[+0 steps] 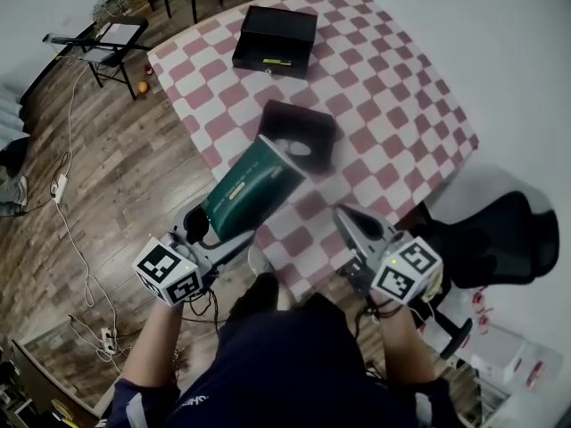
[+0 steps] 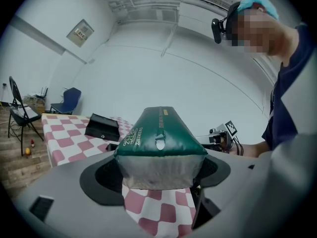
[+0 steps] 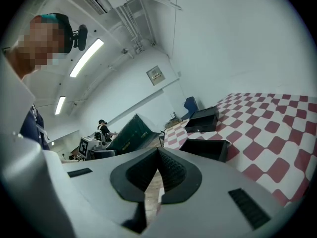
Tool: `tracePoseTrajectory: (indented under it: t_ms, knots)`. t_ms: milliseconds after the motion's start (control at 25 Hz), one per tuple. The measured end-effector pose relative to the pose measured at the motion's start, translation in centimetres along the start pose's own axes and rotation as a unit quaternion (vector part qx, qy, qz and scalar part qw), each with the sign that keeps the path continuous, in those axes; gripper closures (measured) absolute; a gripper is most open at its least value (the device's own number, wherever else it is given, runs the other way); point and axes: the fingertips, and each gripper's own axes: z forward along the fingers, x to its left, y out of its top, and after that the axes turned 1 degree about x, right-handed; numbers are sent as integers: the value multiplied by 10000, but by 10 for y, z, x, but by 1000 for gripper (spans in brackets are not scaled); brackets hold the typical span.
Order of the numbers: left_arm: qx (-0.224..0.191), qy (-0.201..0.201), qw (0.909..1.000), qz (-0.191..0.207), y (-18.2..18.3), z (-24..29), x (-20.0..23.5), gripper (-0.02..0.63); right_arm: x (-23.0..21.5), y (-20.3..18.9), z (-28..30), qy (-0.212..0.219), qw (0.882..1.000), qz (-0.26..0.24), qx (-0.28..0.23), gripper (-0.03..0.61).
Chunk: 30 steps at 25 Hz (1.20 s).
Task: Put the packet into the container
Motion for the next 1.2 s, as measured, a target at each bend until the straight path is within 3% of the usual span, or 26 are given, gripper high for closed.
tracePoseTrajectory:
  t_ms: [480, 680, 800, 920, 1000, 1120, 1200]
  knots:
    - [603, -345, 9939, 856, 6, 61, 46, 166, -35, 0, 26, -197, 9997, 5, 149, 561]
    - [1079, -324, 9801, 1633, 5, 93, 55, 166, -59, -5, 25, -152, 9996, -54, 219, 562]
    - [1452, -343, 9627, 2258, 6, 113, 62, 166, -74, -7, 21, -63, 9997, 35, 221, 562]
    - [1886, -387, 9394, 2835, 7, 134, 70, 167, -90, -11, 15, 15, 9996, 152, 236, 561]
    - [2264, -448, 9165, 3267, 5, 147, 74, 167, -101, -12, 11, 41, 9994, 228, 239, 561]
    - [2898, -595, 8734, 3869, -4, 162, 82, 167, -116, -15, 3, 39, 9992, 332, 232, 561]
    - [3174, -715, 8514, 4114, -7, 173, 86, 167, -126, -17, -3, 8, 9991, 378, 203, 561]
